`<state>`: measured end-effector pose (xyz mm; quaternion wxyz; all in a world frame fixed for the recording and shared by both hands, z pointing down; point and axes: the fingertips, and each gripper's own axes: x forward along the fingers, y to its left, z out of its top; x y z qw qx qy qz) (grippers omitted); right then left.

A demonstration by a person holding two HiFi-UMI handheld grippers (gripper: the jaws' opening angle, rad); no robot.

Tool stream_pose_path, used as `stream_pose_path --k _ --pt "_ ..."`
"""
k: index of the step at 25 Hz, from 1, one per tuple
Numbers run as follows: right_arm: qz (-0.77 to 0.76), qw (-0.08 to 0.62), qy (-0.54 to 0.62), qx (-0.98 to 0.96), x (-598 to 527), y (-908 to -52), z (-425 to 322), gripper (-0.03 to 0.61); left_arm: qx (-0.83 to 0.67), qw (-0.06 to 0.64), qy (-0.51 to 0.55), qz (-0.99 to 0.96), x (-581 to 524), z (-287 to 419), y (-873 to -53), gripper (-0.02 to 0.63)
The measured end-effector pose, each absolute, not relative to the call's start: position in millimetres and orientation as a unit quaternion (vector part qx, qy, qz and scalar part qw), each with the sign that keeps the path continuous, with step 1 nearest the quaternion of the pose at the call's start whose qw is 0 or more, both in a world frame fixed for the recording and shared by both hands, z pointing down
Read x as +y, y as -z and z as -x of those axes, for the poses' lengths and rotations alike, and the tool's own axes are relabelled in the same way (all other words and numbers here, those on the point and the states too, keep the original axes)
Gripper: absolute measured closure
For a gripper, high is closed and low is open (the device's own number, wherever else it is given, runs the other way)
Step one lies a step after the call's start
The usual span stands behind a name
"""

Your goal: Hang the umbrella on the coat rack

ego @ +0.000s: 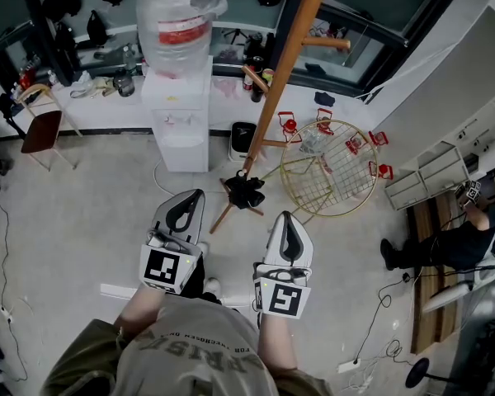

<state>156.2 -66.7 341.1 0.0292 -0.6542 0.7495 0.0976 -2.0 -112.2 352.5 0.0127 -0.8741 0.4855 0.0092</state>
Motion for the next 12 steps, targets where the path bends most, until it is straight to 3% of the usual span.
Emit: stream_pose_path --k 12 --pt "0.653 0.032 -0.105 0.75 -65.4 -338.8 -155.1 0.58 0.486 0.009 -0.004 0.874 -111.5 4.0 -360.0 0.604"
